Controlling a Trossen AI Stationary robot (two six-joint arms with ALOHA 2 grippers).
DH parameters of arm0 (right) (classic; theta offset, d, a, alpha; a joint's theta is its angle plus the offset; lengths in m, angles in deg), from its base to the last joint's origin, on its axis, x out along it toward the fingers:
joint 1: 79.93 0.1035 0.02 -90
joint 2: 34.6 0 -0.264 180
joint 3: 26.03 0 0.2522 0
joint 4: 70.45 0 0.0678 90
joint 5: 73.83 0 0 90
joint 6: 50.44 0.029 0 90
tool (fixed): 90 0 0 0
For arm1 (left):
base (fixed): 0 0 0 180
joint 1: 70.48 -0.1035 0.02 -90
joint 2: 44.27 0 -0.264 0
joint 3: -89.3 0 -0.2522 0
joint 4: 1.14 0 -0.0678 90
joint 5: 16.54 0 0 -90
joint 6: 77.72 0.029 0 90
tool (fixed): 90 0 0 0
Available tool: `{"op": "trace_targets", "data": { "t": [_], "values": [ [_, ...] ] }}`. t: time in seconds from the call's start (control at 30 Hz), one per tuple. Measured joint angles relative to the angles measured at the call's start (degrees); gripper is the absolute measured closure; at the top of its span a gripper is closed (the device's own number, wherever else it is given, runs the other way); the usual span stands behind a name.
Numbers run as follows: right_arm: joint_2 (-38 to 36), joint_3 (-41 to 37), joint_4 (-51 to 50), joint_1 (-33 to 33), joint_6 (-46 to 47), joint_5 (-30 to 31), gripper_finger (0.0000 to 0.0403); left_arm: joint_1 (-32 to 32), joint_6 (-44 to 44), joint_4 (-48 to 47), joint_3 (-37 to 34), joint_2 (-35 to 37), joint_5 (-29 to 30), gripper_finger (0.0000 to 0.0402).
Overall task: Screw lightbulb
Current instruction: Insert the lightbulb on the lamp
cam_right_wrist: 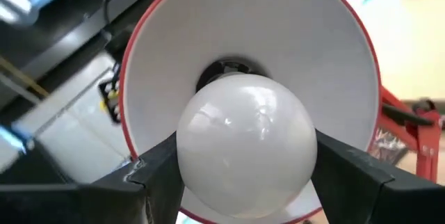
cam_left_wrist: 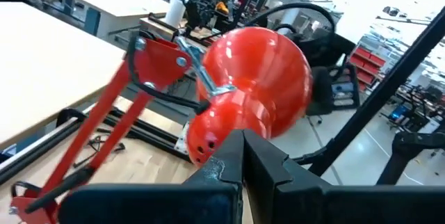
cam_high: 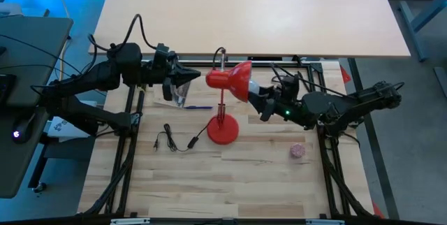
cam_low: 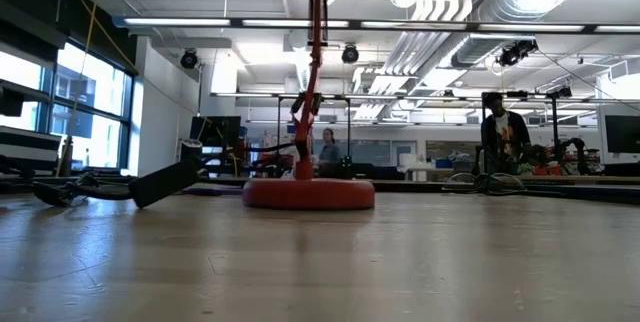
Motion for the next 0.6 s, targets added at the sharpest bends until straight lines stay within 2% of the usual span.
{"op": "trace_targets", "data": {
  "t": [0.37,0.6],
  "values": [
    [-5.53,-0.07,-7.46,-3.92,-11.57,-14.66,0.0148,0.43,-1.98,0.52,0.00,0.17,0.11,0.0402],
    [-6.67,-0.09,-7.84,-4.52,-21.56,-17.03,0.0148,0.70,-2.04,0.70,0.00,0.17,1.68,0.0402]
  ]
}}
